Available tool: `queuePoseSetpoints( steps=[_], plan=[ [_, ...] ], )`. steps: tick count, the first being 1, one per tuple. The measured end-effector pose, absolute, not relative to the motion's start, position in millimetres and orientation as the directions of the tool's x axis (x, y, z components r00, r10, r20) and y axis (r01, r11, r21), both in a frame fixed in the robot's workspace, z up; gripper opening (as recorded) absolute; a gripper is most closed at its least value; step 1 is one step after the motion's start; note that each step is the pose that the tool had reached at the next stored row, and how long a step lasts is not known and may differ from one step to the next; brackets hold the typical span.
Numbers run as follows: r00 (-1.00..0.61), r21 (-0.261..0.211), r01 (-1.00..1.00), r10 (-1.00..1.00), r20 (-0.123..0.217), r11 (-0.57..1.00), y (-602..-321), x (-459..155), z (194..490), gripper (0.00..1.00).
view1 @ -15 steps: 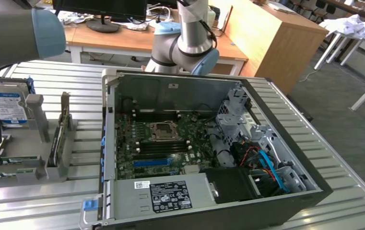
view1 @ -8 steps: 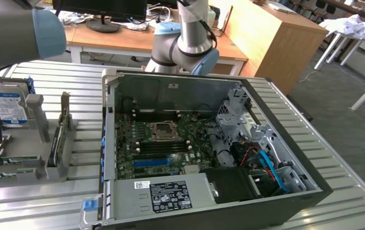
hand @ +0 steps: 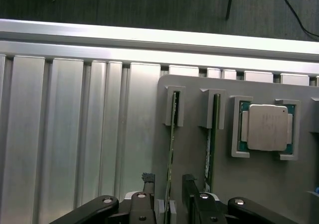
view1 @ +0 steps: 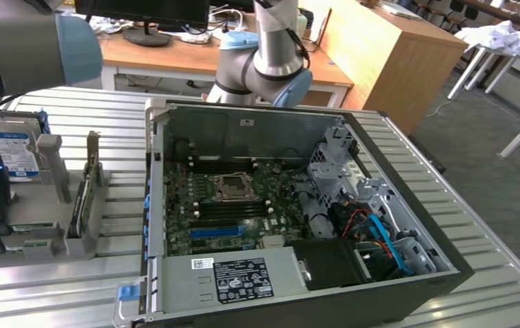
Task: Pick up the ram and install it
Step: 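Pick up the ram and move it above insertion slot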
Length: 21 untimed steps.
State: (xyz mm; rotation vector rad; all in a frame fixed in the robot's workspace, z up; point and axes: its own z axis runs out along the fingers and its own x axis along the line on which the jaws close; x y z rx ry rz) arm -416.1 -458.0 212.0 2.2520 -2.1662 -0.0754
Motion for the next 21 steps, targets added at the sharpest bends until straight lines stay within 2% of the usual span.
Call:
queuePoseSetpoints(
  steps=[21],
  plan=[
    [0.038, 0.045, -0.998, -0.999, -0.024, -0.039, -458.1, -407.8, 204.2, 0.35]
  ],
)
